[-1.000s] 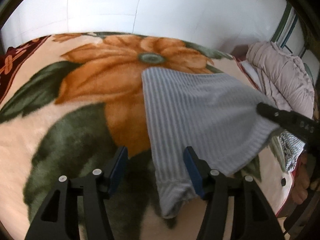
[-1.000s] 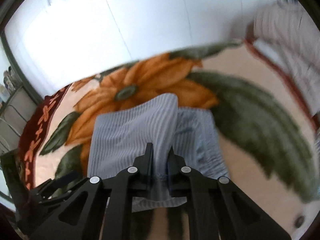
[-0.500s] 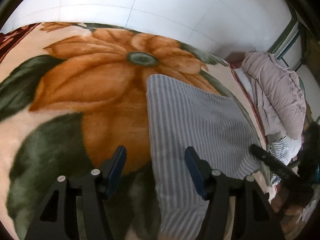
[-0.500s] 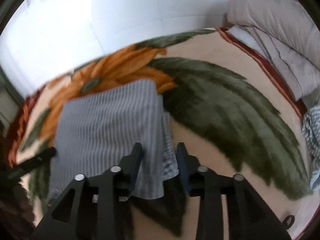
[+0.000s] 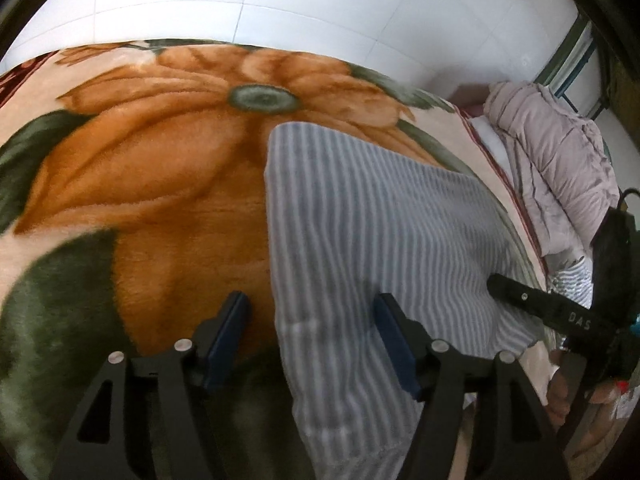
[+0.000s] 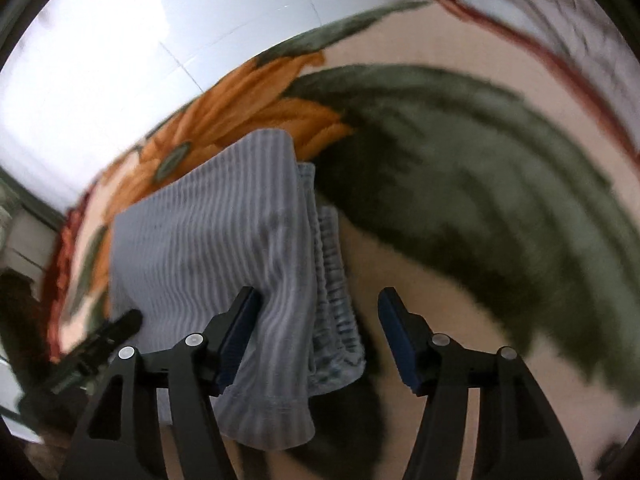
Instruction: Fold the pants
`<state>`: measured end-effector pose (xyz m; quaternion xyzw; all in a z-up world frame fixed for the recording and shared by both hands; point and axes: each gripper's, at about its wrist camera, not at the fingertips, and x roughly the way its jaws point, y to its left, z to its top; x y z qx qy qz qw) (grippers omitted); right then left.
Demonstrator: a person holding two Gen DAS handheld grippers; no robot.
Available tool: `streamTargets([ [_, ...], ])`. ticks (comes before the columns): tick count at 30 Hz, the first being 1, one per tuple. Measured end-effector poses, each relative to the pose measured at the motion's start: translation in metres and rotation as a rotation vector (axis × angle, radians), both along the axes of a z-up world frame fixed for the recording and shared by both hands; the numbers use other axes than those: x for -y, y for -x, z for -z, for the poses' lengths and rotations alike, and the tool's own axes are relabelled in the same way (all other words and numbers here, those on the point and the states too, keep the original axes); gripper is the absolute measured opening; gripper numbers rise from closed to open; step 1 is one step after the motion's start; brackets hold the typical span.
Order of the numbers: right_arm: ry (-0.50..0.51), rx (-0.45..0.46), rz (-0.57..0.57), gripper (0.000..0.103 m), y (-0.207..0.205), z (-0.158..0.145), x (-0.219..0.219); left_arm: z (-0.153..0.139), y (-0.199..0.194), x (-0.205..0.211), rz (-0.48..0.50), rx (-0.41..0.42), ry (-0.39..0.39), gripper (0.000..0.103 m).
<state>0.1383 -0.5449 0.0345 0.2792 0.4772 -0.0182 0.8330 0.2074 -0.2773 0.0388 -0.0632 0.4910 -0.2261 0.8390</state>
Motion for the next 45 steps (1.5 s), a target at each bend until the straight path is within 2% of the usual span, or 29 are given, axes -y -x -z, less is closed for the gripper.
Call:
streamTargets([
  [2,-0.042,0.015,-0.006,0.062,0.002,0.004,-0.001,0.001,-0.001,0.001,-0.006,0.004,0.006,0.071],
  [4,0.000,0.026,-0.032,0.059,0.003,0.003,-0.008,0.000,-0.001,0.004,-0.002,0.005,0.024,0.070],
  [5,0.027,0.032,-0.044,0.056,0.003,0.001,-0.012,0.000,0.000,0.006,0.014,0.002,0.041,0.067],
  [6,0.038,0.037,-0.047,0.054,0.004,0.000,-0.013,0.000,0.001,0.008,0.027,-0.001,0.048,0.056],
  [11,0.119,0.076,-0.044,0.034,0.011,-0.014,-0.022,-0.007,0.009,0.017,0.032,0.040,0.017,0.034],
  [13,0.149,0.092,-0.050,0.032,0.014,-0.022,-0.028,-0.011,0.011,0.018,0.025,0.056,0.006,0.025],
  [15,0.129,0.114,-0.033,0.031,0.020,-0.030,-0.028,-0.017,0.014,0.018,0.027,0.075,0.000,0.022],
  [22,0.082,0.192,-0.048,0.030,0.035,-0.069,-0.049,-0.047,0.029,0.003,0.029,0.109,0.016,0.020],
  [26,0.111,0.235,-0.090,0.030,0.045,-0.095,-0.082,-0.068,0.038,-0.021,0.003,0.129,0.015,0.020],
  [30,0.086,0.254,-0.115,0.030,0.052,-0.113,-0.110,-0.092,0.050,-0.053,-0.015,0.154,0.013,0.019],
  [35,0.040,0.283,-0.169,0.030,0.058,-0.126,-0.163,-0.119,0.068,-0.108,-0.053,0.195,-0.034,0.020],
  [45,-0.067,0.298,-0.315,0.030,0.051,-0.124,-0.295,-0.149,0.097,-0.247,-0.211,0.222,-0.142,0.020],
])
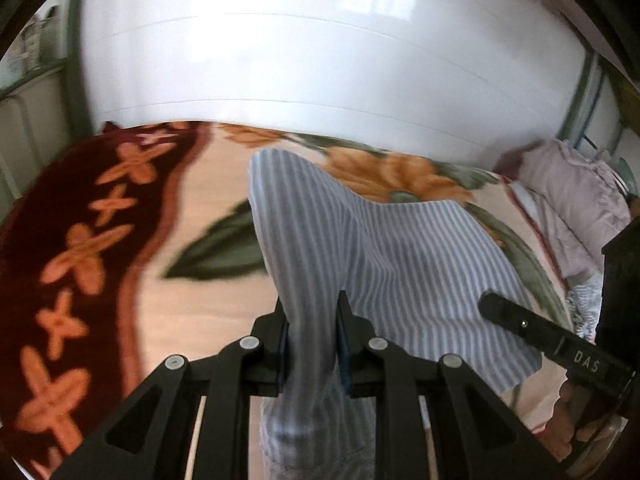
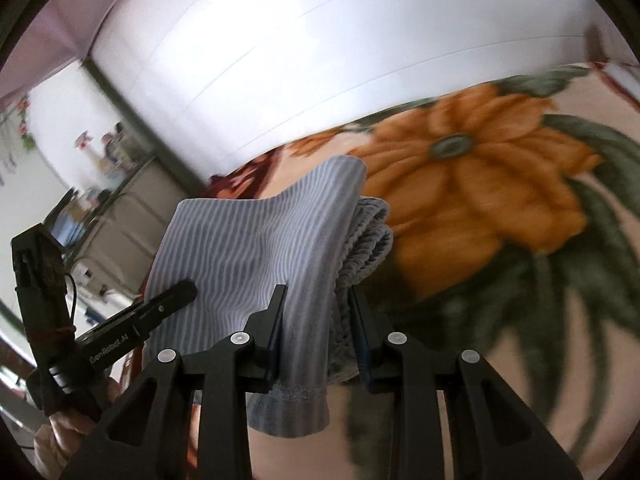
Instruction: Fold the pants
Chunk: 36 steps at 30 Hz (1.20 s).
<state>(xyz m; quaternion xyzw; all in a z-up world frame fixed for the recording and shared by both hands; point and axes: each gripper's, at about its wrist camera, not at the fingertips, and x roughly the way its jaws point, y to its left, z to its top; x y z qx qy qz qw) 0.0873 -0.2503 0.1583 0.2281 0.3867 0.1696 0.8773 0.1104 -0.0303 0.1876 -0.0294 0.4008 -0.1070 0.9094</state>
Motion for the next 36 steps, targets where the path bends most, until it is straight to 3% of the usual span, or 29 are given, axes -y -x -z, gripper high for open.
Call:
streamTargets([
  [10,0.010,-0.021,-0.108,0.030,-0.015,0.024,-0.108,0.014,0.008,-0.114,-0.093,0.000,-0.061,0.020],
  [20,0.137,-0.113,-0.142,0.031,-0.030,0.091,-0.154,0.104,-0.010,-0.165,-0.111,-0.124,-0.051,0.021],
  [23,0.171,-0.134,-0.136,0.035,-0.030,0.104,-0.151,0.120,-0.007,-0.170,-0.121,-0.139,-0.049,0.031],
  [24,0.168,-0.141,-0.136,0.036,-0.030,0.106,-0.150,0.122,-0.005,-0.171,-0.128,-0.136,-0.059,0.037],
  [27,0.177,-0.154,-0.127,0.041,-0.032,0.104,-0.146,0.118,0.003,-0.175,-0.141,-0.118,-0.085,0.039],
  [32,0.280,-0.085,-0.077,0.041,-0.019,0.079,-0.145,0.102,0.022,-0.187,-0.177,-0.113,-0.053,0.040],
  [36,0.290,-0.035,-0.088,0.041,-0.001,0.065,-0.147,0.101,0.042,-0.193,-0.192,-0.145,0.004,0.041],
])
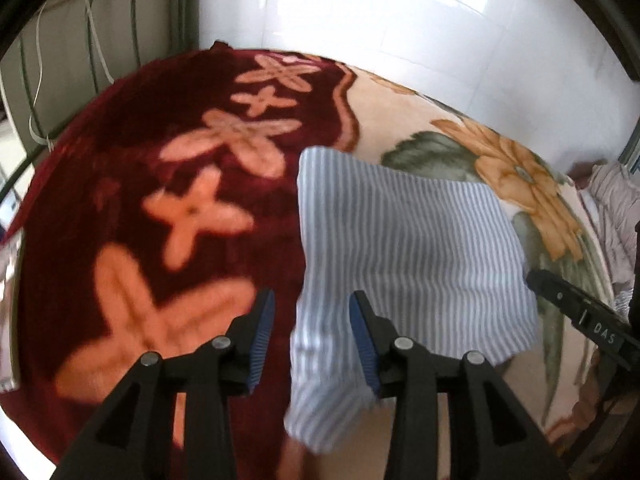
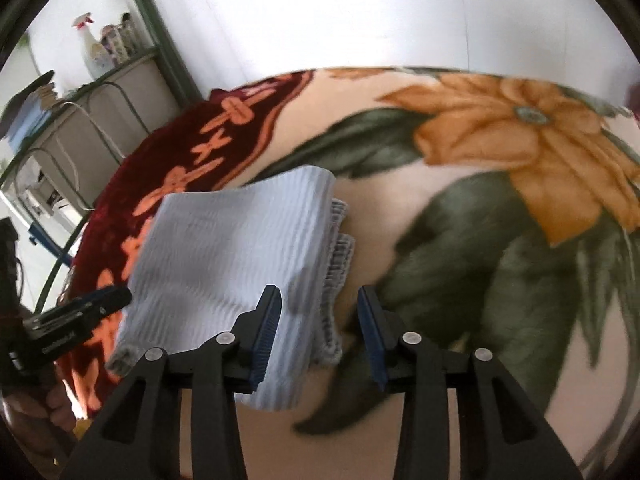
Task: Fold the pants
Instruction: 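Open the left tool and release the folded pants bundle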
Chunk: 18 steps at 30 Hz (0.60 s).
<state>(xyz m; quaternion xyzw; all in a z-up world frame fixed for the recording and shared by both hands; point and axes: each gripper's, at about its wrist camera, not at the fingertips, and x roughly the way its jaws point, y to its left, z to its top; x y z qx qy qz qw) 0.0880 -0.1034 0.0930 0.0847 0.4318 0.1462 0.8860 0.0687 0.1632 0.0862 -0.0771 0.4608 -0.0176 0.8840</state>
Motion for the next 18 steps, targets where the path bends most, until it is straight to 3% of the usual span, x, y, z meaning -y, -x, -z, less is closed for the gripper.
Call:
streamTargets([
  [5,0.039,-0.054,-0.019,0.041,0.004,0.024,-0.006,0.018,0.008,0.002,-0.011,-0.068,-0.061,0.041],
  [8,0.040,-0.094,-0.022,0.042,0.000,0.042,-0.003,0.028,0.008,-0.005,-0.045,-0.092,-0.059,0.048],
  [15,0.044,-0.057,-0.008,0.043,0.014,0.015,-0.002,0.012,0.018,-0.001,-0.069,-0.062,-0.059,0.050],
  [18,0.049,-0.038,-0.016,0.043,0.026,0.001,-0.006,0.003,0.026,0.009,-0.064,-0.045,-0.043,0.056],
])
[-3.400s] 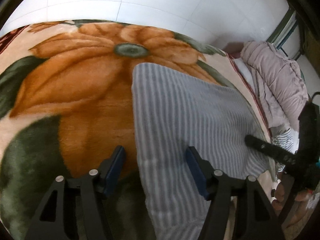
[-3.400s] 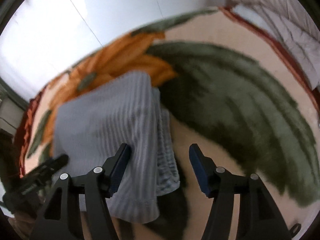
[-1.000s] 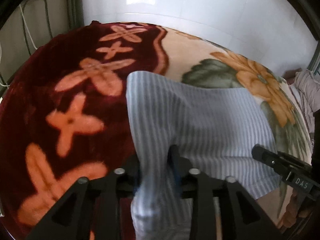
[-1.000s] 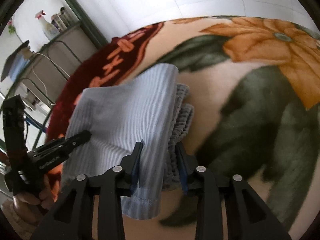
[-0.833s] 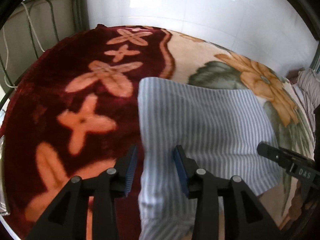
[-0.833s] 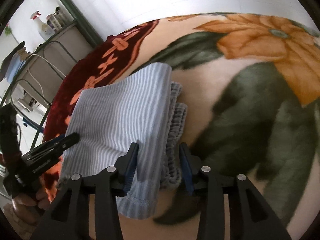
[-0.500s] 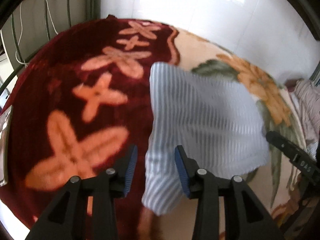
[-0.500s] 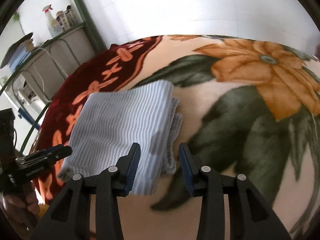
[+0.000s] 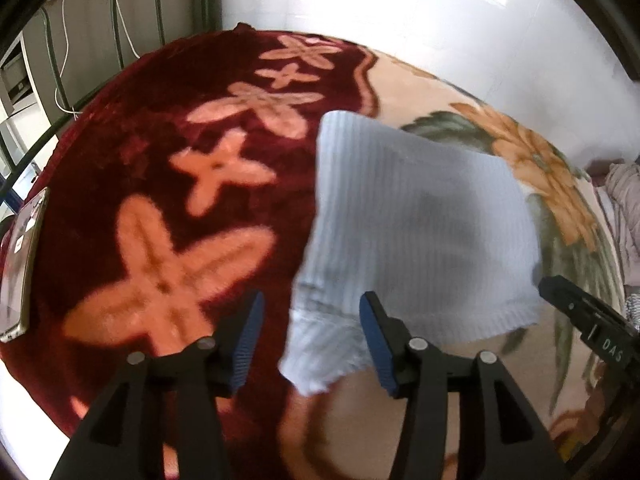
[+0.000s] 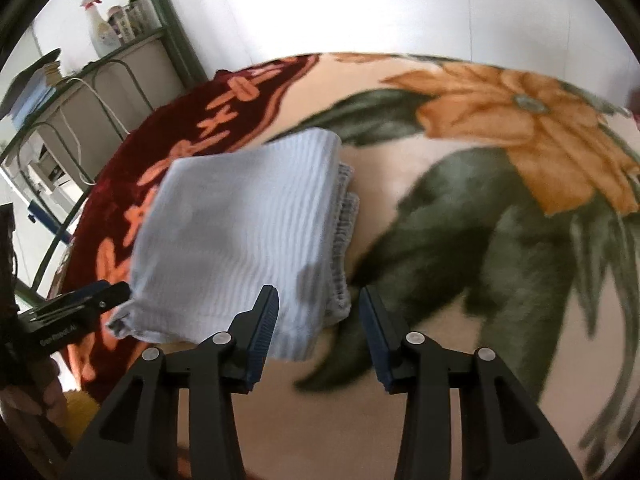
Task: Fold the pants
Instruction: 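Open the left tool and release the folded pants bundle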
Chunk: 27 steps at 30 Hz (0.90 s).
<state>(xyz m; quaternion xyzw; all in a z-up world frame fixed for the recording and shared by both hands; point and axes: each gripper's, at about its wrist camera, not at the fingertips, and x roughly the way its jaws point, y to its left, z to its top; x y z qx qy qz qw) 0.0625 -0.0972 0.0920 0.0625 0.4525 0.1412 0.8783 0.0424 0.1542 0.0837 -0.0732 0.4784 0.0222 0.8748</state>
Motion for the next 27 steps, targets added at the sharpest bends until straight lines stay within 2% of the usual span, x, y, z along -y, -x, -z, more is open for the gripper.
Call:
streamTargets([
  [5,0.019,0.004,-0.019,0.047,0.022,-0.006,-0.009,-0.010,0.017,0.017,0.004,0.040,-0.004,0.068],
  [10,0.040,-0.009,-0.023,0.048,0.040,0.004,-0.015,-0.006,0.028,0.026,0.003,0.046,-0.016,0.076],
  [17,0.074,-0.043,-0.034,0.048,0.052,0.022,-0.024,0.012,0.032,0.027,0.004,0.006,-0.003,0.077],
  [27,0.105,-0.061,-0.037,0.048,0.051,0.029,-0.036,0.026,0.031,0.022,-0.002,-0.015,0.005,0.081],
])
